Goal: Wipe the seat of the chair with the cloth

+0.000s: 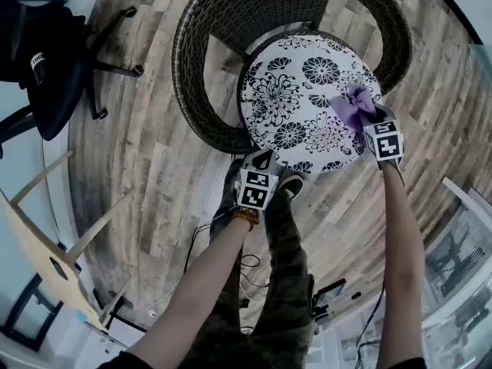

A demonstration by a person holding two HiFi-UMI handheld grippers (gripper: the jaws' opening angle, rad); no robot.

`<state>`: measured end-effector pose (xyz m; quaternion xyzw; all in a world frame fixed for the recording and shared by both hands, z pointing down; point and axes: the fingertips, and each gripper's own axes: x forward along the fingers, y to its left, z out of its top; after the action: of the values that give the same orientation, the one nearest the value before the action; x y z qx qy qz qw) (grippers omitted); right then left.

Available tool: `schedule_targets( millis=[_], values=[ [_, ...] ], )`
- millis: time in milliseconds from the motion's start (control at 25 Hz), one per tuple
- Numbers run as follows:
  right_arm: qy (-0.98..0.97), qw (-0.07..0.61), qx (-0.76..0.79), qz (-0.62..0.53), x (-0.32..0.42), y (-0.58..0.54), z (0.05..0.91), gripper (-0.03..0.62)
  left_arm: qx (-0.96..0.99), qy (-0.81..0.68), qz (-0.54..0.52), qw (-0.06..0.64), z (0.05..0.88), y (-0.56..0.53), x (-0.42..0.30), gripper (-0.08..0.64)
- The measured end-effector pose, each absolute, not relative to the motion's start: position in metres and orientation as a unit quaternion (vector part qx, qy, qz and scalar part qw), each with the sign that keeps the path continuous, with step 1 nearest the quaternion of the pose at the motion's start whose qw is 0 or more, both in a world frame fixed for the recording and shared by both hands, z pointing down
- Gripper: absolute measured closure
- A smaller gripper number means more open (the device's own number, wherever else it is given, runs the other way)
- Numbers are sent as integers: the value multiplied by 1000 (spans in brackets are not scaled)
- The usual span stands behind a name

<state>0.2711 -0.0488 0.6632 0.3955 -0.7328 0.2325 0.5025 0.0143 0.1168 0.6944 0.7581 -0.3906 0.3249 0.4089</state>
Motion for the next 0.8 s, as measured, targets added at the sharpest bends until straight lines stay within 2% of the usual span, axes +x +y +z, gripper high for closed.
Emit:
schedule_targets(
  millis=[240,320,440,600,800],
  values=[
    [-688,536,443,205,315,-63,647,492,756,-388,328,412,690,116,13,545],
    [-677,519,478,210,325,-68,635,494,757,-390,325,412,694,116,14,543],
    [-686,448,537,198,324,-79,601,501,755,-389,327,414,695,117,14,543],
    [-780,328,498,190,246,-81,555,502,755,-390,326,414,693,117,14,543],
    [-877,220,309,293,97,-35,547,502,750,-396,321,421,687,114,13,543]
  ],
)
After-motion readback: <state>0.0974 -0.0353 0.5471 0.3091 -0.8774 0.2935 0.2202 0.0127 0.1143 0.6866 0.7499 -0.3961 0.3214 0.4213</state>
